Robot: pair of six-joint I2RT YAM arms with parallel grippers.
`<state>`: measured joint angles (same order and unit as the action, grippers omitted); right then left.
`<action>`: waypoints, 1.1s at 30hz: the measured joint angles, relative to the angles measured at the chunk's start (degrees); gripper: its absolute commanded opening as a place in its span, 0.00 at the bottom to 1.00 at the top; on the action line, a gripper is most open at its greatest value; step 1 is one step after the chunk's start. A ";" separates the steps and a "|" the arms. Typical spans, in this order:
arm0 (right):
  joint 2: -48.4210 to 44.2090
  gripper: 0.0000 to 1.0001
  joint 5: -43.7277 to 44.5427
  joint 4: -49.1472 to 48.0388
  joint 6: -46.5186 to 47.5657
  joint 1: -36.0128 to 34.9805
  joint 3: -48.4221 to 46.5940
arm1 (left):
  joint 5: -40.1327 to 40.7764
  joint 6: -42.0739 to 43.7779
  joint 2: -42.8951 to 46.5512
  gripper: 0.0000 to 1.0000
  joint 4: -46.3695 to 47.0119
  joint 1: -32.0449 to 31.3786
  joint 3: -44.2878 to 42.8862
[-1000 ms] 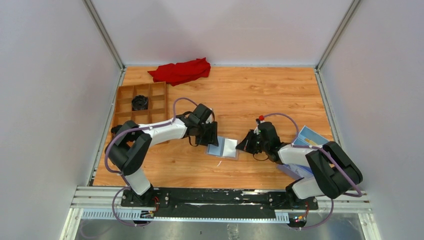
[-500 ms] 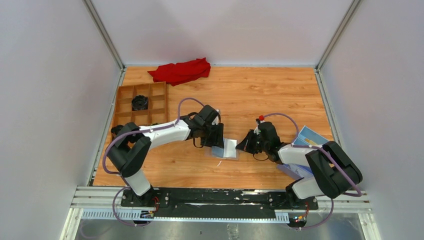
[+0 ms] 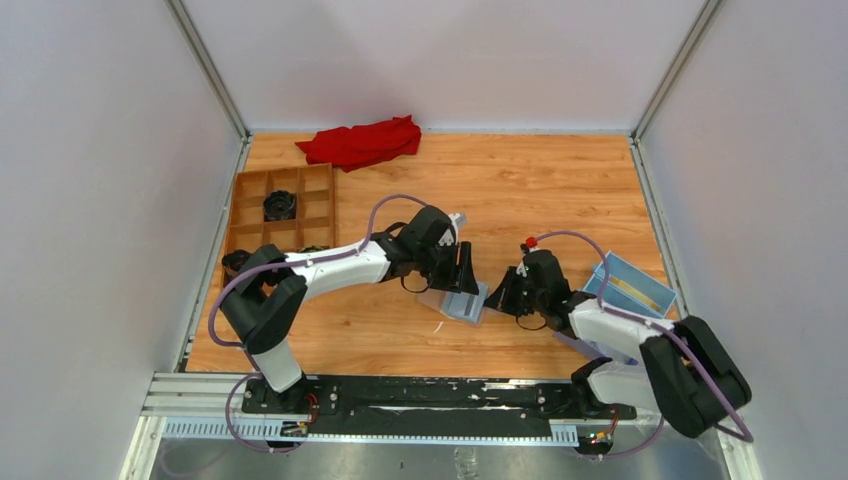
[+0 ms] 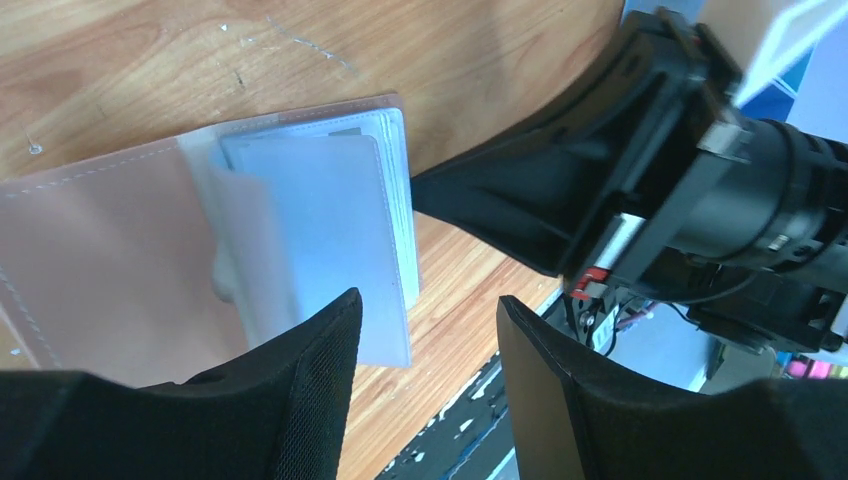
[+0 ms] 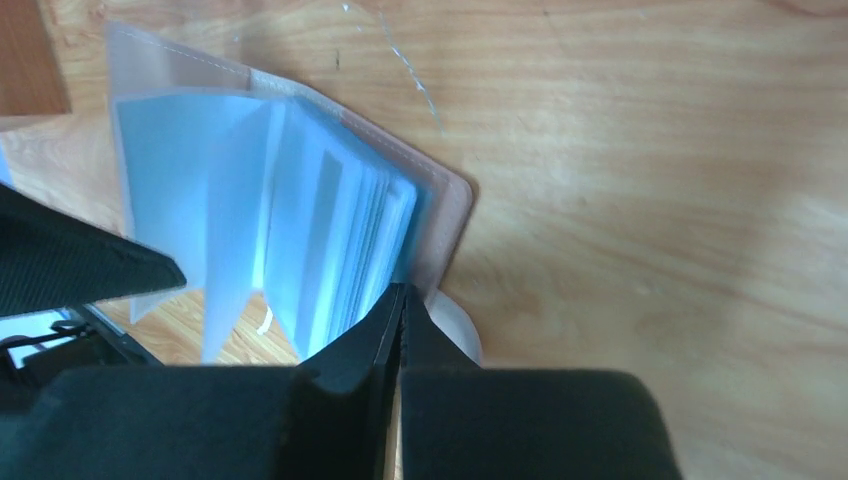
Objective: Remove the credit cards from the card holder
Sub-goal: Remove the credit card from the card holder.
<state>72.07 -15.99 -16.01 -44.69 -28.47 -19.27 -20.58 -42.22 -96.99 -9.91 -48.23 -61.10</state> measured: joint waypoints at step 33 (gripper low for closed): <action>0.09 0.15 -4.61 12.26 4.81 -0.52 -8.44 | 5.81 9.25 4.02 0.56 -11.91 11.06 -0.50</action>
<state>72.16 -20.60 -3.75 -39.88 -28.99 -27.70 -14.76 -32.97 -92.97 -21.82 -37.17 -61.60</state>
